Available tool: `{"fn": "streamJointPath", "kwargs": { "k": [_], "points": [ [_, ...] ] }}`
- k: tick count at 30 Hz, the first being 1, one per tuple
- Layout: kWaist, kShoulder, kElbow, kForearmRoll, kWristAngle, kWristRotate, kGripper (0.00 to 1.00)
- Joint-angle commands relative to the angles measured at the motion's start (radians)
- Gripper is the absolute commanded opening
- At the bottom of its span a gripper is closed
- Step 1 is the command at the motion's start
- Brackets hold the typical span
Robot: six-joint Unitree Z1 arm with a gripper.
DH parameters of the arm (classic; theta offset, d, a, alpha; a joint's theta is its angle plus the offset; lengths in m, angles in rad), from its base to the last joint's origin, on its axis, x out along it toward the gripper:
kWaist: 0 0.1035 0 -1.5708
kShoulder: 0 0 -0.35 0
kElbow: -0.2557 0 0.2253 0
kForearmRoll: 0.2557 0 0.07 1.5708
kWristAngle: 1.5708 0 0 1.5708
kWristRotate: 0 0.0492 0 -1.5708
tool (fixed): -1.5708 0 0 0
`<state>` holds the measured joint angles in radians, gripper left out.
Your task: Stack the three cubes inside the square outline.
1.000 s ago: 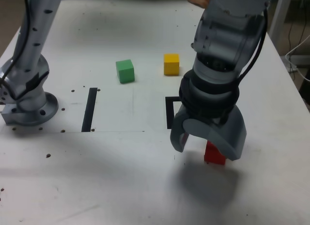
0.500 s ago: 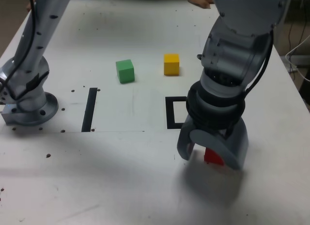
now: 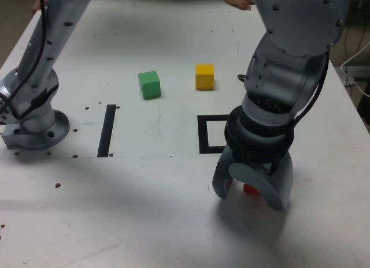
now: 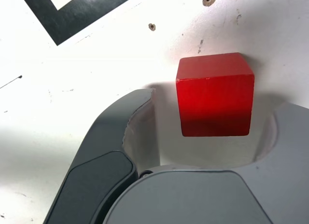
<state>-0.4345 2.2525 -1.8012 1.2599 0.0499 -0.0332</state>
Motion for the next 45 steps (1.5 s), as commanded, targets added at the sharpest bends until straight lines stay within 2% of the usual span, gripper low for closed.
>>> {"fn": "streamJointPath", "kwargs": {
  "k": [1,10,21,28,32,40,45],
  "points": [
    [-0.002,0.005,0.0,0.003,0.0,-0.004,0.68],
    [-0.002,0.004,-0.004,0.005,0.01,-0.008,0.45],
    [-0.002,0.004,-0.013,0.008,0.014,-0.008,0.38],
    [-0.002,0.0,-0.024,0.019,0.02,-0.011,0.29],
    [-0.002,-0.009,-0.028,0.039,0.026,-0.014,0.28],
    [0.012,-0.075,0.009,0.076,0.053,-0.034,0.28],
    [0.057,-0.137,0.081,0.068,0.055,-0.036,0.28]
  ]
}}
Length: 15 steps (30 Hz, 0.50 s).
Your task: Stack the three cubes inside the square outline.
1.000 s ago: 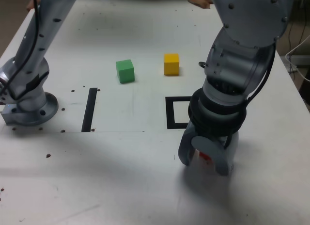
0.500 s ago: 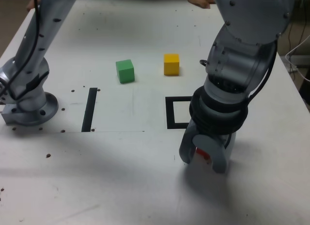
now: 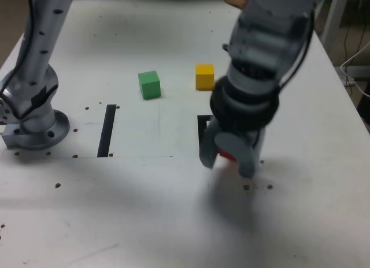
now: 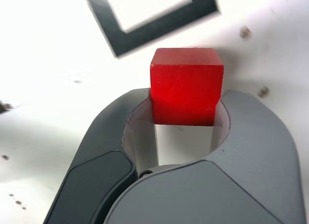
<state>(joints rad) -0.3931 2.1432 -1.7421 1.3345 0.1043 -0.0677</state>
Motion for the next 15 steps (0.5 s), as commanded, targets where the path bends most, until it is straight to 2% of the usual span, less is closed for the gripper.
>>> {"fn": "streamJointPath", "kwargs": {
  "k": [1,8,15],
  "points": [
    [0.026,-0.043,0.041,-0.014,0.0,-0.002,0.28],
    [0.102,-0.164,0.207,-0.106,0.004,-0.003,0.28],
    [0.15,-0.189,0.309,-0.198,-0.017,-0.003,0.28]
  ]
}}
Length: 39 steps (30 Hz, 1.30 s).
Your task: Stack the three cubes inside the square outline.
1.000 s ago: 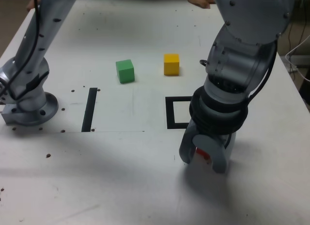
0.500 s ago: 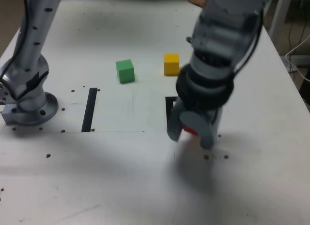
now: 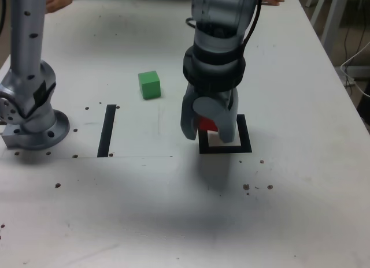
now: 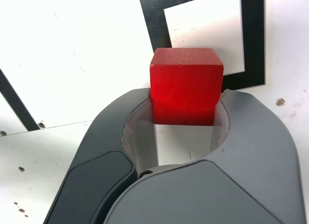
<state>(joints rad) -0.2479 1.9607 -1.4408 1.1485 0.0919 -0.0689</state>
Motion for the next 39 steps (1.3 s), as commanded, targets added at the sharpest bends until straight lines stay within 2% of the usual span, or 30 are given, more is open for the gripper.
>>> {"fn": "streamJointPath", "kwargs": {
  "k": [1,10,18,27,34,39],
  "points": [
    [0.009,-0.006,0.016,-0.024,-0.009,-0.002,0.28],
    [0.03,-0.002,0.027,-0.085,-0.029,-0.001,0.28],
    [0.056,0.017,0.027,-0.098,-0.014,0.008,0.28],
    [0.058,0.046,0.025,-0.1,-0.015,0.025,0.29],
    [0.058,0.057,0.036,-0.097,-0.029,0.026,0.41],
    [0.058,0.059,0.035,-0.096,-0.031,0.026,0.44]
  ]
}}
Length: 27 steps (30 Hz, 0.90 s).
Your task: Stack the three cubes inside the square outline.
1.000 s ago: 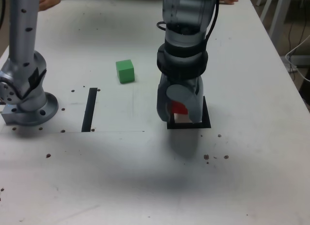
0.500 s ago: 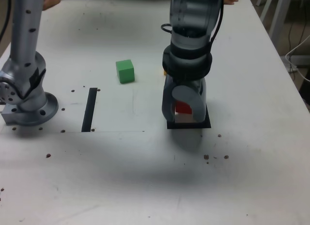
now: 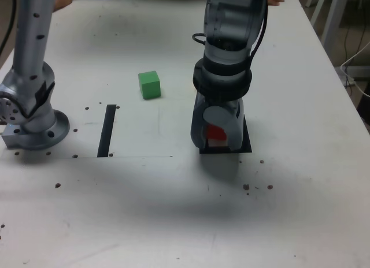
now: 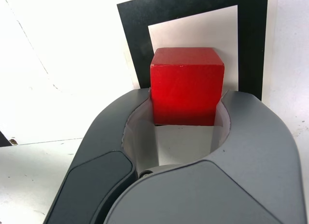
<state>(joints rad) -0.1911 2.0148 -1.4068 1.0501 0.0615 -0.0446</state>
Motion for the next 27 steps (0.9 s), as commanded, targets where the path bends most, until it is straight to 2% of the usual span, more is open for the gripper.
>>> {"fn": "streamJointPath", "kwargs": {
  "k": [1,5,9,13,20,27],
  "points": [
    [0.001,0.005,0.001,0.002,0.0,0.002,0.44],
    [0.001,0.005,0.002,0.001,0.0,0.003,0.53],
    [0.001,0.003,0.004,-0.003,0.0,0.005,0.71],
    [0.001,0.001,0.009,-0.006,-0.001,0.006,0.84],
    [0.001,-0.011,0.022,-0.006,-0.006,0.006,0.87],
    [0.001,-0.081,0.047,0.015,0.01,0.006,0.89]
  ]
}}
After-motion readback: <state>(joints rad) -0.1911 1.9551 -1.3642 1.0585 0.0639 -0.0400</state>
